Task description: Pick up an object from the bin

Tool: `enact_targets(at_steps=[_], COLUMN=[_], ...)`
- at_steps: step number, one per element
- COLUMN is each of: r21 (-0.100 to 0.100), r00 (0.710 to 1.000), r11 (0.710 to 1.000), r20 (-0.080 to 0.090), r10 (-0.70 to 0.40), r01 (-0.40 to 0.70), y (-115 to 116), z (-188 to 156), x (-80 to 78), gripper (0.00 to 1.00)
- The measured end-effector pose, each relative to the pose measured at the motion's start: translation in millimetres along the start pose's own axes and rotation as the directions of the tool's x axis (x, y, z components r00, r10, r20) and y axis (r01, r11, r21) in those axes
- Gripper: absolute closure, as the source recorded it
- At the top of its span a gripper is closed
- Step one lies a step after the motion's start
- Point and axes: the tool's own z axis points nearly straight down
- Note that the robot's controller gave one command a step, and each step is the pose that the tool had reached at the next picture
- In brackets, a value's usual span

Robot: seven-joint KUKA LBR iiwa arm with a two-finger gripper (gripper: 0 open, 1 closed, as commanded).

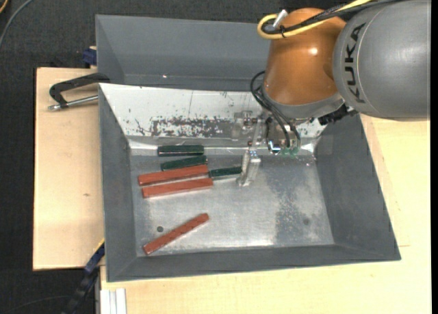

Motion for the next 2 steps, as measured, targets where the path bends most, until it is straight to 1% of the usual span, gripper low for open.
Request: enact_targets(at_steps=[1,2], r21=[0.000,0.000], r00=[1.000,0.983], r11=[1.000,0.983], r20=[-0.001,0.014], r10=[-0.016,-0.184], r01=[0.016,0.184], y=[10.5,49.8], z=[118.8,82.7], x=[-0.3,9.8], gripper=[0.00,0.00])
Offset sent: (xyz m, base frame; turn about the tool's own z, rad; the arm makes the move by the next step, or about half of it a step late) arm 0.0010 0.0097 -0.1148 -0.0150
